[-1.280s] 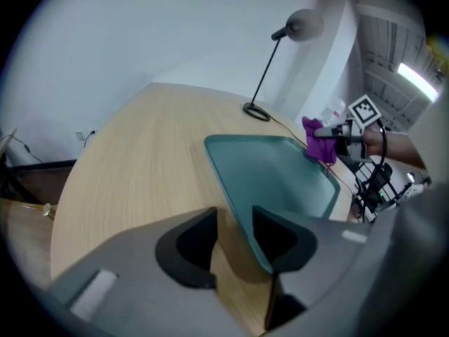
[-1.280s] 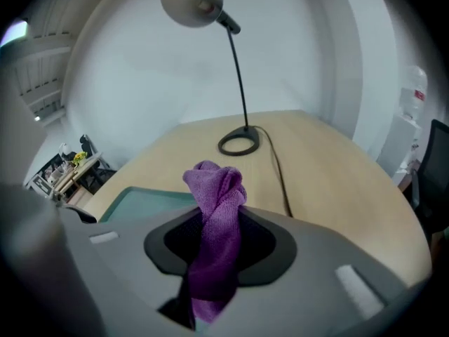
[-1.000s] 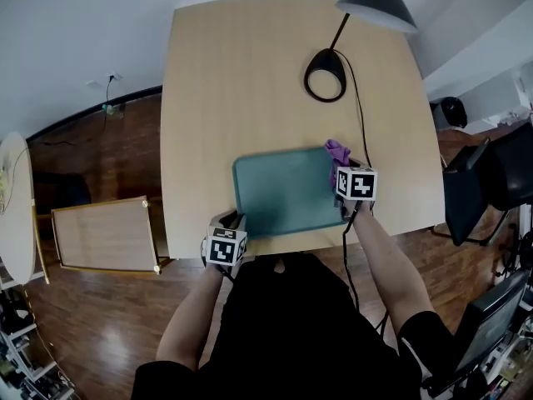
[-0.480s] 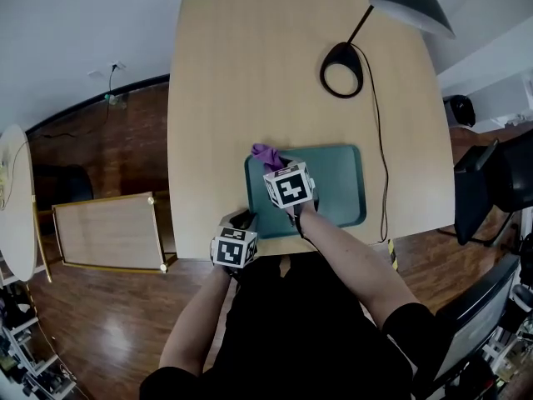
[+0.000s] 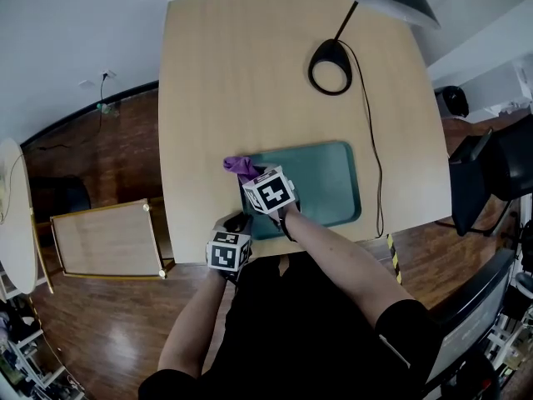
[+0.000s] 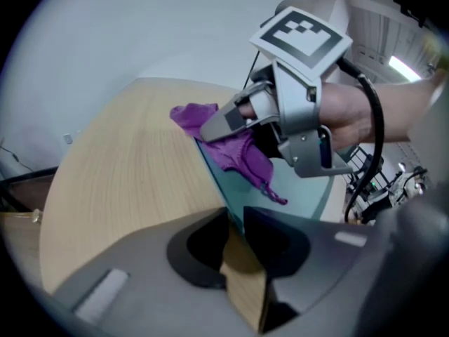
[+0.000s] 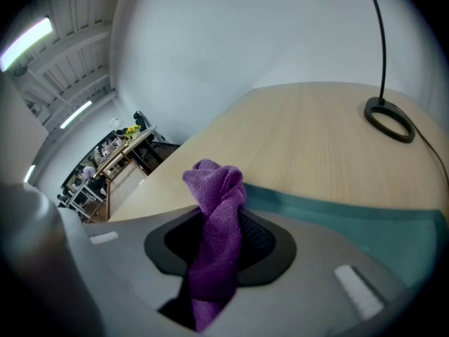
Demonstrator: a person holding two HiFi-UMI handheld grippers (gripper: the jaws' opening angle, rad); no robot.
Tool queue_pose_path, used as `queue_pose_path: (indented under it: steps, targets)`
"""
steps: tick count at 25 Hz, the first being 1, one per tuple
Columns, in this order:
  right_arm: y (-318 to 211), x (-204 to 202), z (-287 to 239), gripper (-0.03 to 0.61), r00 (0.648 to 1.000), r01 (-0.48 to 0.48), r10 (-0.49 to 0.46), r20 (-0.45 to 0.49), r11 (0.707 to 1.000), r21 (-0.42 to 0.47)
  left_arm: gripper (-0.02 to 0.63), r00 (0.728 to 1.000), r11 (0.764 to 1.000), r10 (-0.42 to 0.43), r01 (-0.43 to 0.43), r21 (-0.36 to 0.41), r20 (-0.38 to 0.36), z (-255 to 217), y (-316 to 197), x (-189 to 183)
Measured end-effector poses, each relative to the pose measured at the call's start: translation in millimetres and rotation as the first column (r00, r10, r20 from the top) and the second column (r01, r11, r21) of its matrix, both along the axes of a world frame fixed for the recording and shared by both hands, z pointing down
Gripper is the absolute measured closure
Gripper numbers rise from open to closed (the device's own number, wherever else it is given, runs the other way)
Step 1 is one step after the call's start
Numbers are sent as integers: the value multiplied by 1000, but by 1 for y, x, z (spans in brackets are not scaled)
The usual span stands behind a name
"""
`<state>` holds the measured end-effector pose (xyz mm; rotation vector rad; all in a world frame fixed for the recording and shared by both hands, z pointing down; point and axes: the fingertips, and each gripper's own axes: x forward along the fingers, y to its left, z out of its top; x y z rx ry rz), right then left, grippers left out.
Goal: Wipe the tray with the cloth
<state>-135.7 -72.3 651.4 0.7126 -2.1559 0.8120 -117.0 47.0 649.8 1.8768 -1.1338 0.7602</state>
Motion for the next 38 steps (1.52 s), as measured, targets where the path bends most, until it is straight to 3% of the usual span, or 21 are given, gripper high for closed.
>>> queue_pose_path:
  steps: [5, 13, 16, 20, 27, 33, 38]
  targets:
    - [-11, 59, 4, 468, 990, -98, 102, -93, 994, 42, 518, 1000, 1000, -21, 21, -13, 7, 3, 2, -9]
    - [-30, 216, 6, 468, 939, -261, 276, -203, 960, 99, 523, 998, 999, -47, 47, -10, 36, 3, -2, -6]
    - [-35, 263, 5, 468, 910, -346, 361, -204, 932, 108, 523, 998, 999, -54, 54, -2, 45, 3, -3, -4]
    - [-41, 304, 7, 471, 849, -483, 493, -190, 870, 98, 523, 997, 998, -57, 57, 4, 42, 3, -5, -2]
    - [-38, 281, 8, 471, 846, -477, 489, -214, 872, 107, 525, 997, 997, -75, 74, 14, 16, 3, -5, -3]
    - [-10, 170, -2, 469, 940, -294, 302, -161, 953, 69, 526, 996, 997, -82, 82, 14, -23, 0, -6, -1]
    - [26, 78, -4, 469, 982, -139, 142, -126, 990, 34, 531, 994, 995, -95, 95, 6, -55, -2, -7, -2]
